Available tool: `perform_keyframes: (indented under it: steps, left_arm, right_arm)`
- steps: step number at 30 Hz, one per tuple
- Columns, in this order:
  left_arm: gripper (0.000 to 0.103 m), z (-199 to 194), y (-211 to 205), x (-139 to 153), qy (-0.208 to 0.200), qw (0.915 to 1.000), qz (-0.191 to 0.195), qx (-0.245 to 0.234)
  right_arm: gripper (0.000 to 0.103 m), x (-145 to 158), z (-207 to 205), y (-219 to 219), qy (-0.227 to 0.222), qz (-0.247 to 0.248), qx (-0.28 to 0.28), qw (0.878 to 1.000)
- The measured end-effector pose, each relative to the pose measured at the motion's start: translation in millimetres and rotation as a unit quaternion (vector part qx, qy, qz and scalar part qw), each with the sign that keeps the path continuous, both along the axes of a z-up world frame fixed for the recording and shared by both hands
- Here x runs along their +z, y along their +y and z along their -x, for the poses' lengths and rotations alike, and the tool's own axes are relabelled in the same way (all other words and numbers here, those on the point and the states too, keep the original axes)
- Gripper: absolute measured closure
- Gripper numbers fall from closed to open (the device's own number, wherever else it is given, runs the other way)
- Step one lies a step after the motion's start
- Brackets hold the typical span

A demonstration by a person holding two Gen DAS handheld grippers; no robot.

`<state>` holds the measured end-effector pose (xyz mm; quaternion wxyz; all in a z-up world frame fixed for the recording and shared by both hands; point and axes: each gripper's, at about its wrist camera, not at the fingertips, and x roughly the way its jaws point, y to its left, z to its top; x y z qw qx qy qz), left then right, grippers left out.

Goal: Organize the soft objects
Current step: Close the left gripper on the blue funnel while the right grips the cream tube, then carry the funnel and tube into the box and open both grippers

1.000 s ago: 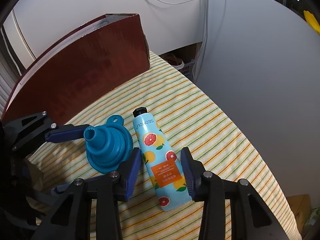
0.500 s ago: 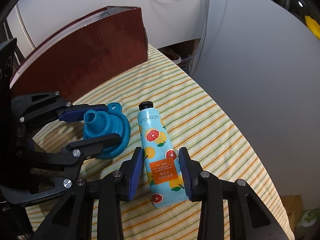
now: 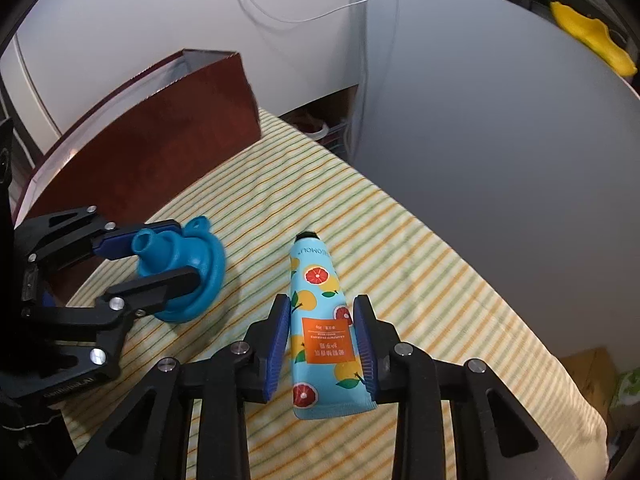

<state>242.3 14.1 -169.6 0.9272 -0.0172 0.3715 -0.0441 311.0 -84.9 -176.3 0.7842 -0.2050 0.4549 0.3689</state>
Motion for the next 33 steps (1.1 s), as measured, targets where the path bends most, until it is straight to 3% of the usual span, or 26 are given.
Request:
perform_keyframes:
  steps: [3,4,8,17,19,21,26,27,28,33]
  left_arm:
    - [0.073,6,1,3,-0.001,1.0000,0.008,-0.003]
    - [0.073,8,1,4,-0.003,0.9999,0.009,-0.004]
    - [0.073,12,-2,4,-0.002,0.9999,0.008,-0.008]
    - [0.073,15,3,12,-0.013,0.9998,0.011,-0.010]
    - [0.073,17,3,14,-0.014,0.9998,0.011,-0.010]
    - [0.073,17,4,14,-0.012,0.9998,0.015,-0.009]
    - [0.073,26,6,19,-0.011,0.9995,0.025,-0.014]
    - [0.073,29,7,23,-0.013,0.9995,0.027,-0.014]
    - [0.073,32,9,26,-0.014,0.9993,0.031,-0.015]
    - [0.073,50,19,51,-0.034,0.9984,0.041,-0.019]
  right_arm:
    - [0.077,1,6,-4,0.001,0.002,-0.005,1.000]
    - [0.093,0,8,-5,0.002,0.001,-0.006,1.000]
    - [0.095,-2,13,-6,0.013,0.004,-0.005,1.000]
    - [0.090,-12,4,4,0.017,0.020,-0.013,1.000]
    - [0.065,-10,5,5,0.017,0.014,-0.007,1.000]
    - [0.058,-13,6,12,0.021,0.014,0.008,1.000]
    - [0.061,-30,2,28,0.006,0.048,0.011,0.999]
    - [0.074,-29,1,28,0.004,0.046,0.008,0.999]
    - [0.077,-29,-1,27,0.011,0.041,0.002,0.999]
    - [0.077,-17,5,22,0.013,0.033,-0.009,0.999]
